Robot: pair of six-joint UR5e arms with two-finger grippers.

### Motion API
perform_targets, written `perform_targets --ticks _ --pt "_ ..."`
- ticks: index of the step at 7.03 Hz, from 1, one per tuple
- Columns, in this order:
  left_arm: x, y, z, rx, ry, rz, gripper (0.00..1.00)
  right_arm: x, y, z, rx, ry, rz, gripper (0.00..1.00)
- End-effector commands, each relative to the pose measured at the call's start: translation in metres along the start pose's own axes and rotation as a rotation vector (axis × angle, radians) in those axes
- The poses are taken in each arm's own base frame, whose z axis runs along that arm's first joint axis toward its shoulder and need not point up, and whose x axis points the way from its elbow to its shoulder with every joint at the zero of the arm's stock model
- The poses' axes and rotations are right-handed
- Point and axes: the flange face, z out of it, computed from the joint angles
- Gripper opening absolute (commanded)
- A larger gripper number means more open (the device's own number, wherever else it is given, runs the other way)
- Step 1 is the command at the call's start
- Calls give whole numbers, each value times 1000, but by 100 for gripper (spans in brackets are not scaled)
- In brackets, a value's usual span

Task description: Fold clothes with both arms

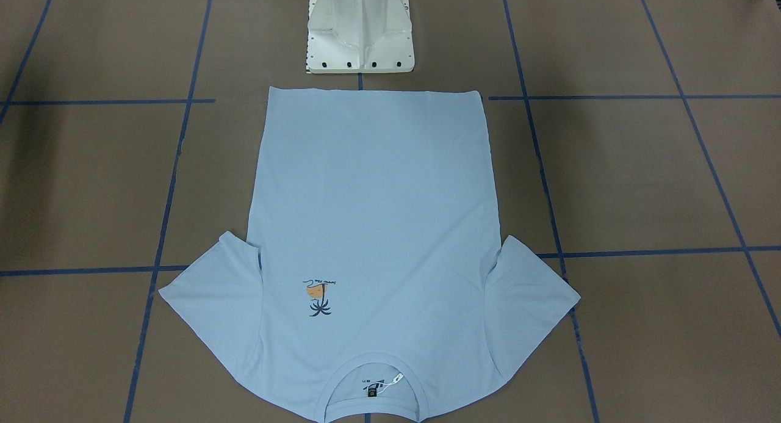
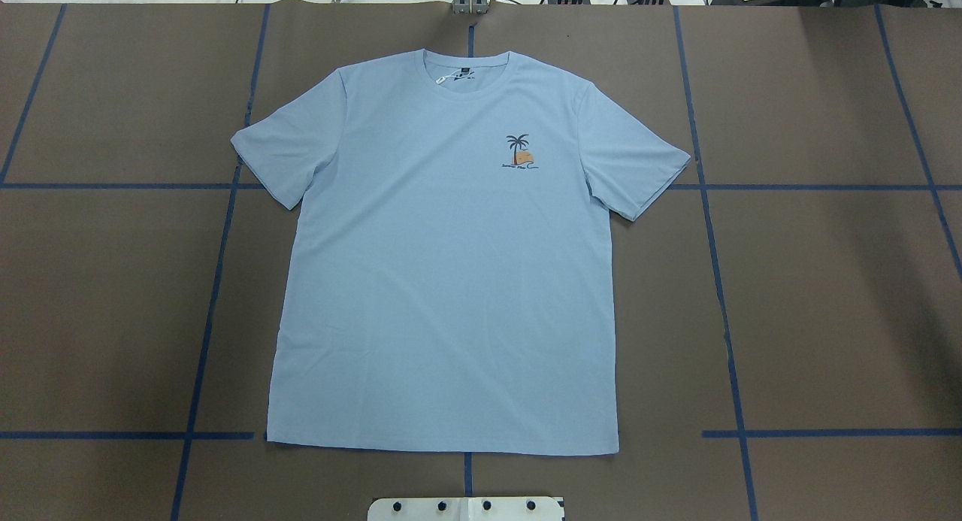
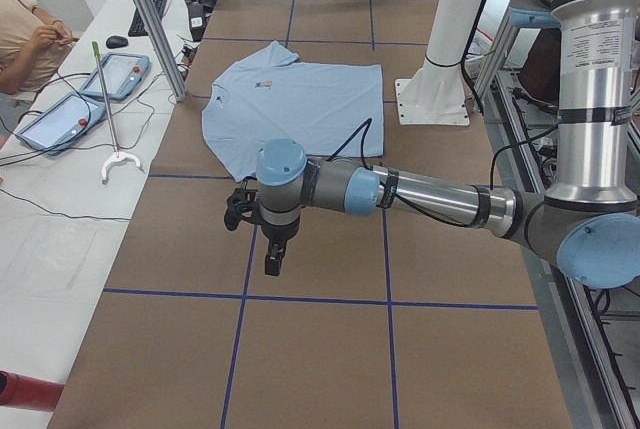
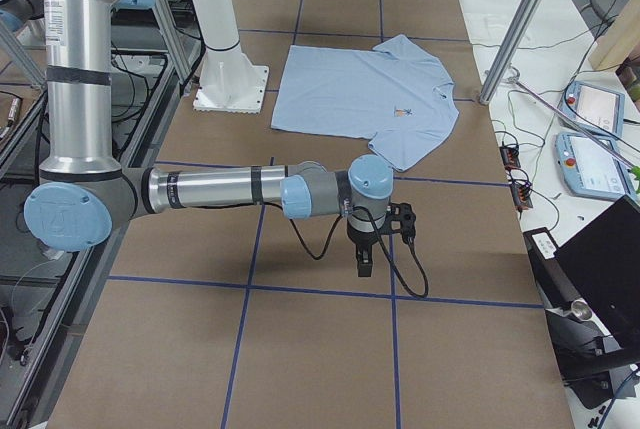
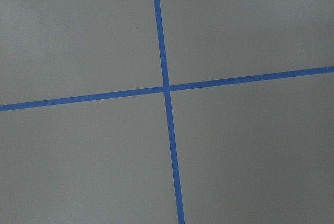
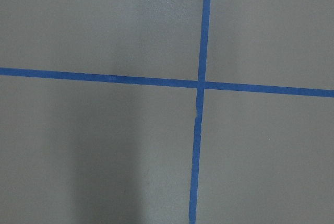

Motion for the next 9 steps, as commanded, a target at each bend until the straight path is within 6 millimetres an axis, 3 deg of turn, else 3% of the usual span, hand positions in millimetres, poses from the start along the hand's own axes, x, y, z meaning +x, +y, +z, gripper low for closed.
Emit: perform_targets --ticks 1,3,4,5,6,9 --pt "13 -3 -7 16 68 14 100 2 4 3 -3 -7 -13 100" --pt "16 -3 -8 18 79 18 100 0 7 5 -6 -48 -8 100" --pt "14 -2 -6 15 87 11 100 -16 4 5 -7 -75 -41 100" --pt "15 -3 -4 19 90 19 100 -51 -3 22 -12 -86 -105 100" --pt "19 -6 -4 41 92 50 100 -98 -24 42 -7 -109 -103 100" --pt "28 -7 -12 80 118 89 100 -296 -104 81 47 -130 60 100"
